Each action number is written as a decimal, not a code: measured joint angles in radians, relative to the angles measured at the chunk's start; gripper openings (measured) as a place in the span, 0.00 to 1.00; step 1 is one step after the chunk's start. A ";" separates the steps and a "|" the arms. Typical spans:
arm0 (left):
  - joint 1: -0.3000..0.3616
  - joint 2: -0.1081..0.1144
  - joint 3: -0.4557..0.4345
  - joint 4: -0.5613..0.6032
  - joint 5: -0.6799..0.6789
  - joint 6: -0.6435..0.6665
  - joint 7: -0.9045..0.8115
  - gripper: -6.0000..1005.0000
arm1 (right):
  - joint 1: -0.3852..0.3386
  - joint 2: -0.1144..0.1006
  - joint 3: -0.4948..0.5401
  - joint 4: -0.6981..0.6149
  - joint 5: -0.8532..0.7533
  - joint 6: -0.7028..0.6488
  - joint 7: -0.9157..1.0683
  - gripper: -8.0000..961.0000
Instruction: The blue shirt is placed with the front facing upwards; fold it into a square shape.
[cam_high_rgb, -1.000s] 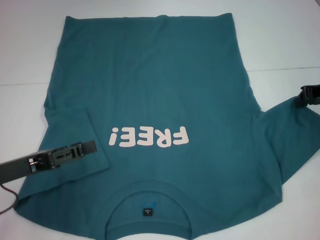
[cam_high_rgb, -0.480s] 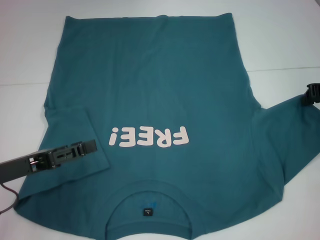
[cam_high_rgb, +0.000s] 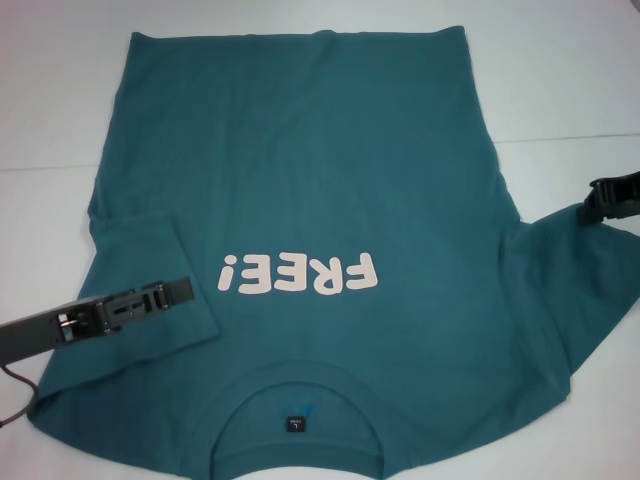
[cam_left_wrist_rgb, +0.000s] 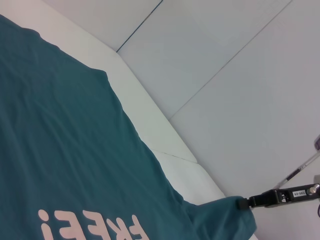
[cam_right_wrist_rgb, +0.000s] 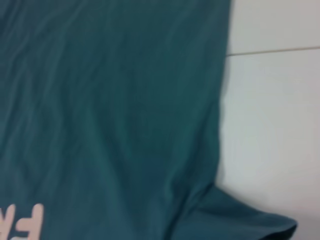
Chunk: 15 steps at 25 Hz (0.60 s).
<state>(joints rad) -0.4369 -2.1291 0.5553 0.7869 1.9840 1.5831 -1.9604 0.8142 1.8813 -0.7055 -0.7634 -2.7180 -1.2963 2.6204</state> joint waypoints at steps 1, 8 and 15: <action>-0.001 0.000 0.000 0.000 0.000 -0.002 0.000 0.72 | 0.004 0.002 0.000 0.000 0.000 -0.006 -0.002 0.01; 0.001 0.000 0.000 0.000 0.000 -0.004 0.000 0.72 | 0.035 0.012 -0.005 0.002 -0.002 -0.043 -0.006 0.01; 0.001 -0.002 0.000 0.000 0.000 -0.007 0.000 0.72 | 0.070 0.033 -0.031 0.011 -0.002 -0.053 0.004 0.02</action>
<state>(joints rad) -0.4356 -2.1307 0.5553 0.7869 1.9839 1.5762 -1.9604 0.8846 1.9145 -0.7363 -0.7523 -2.7199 -1.3493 2.6241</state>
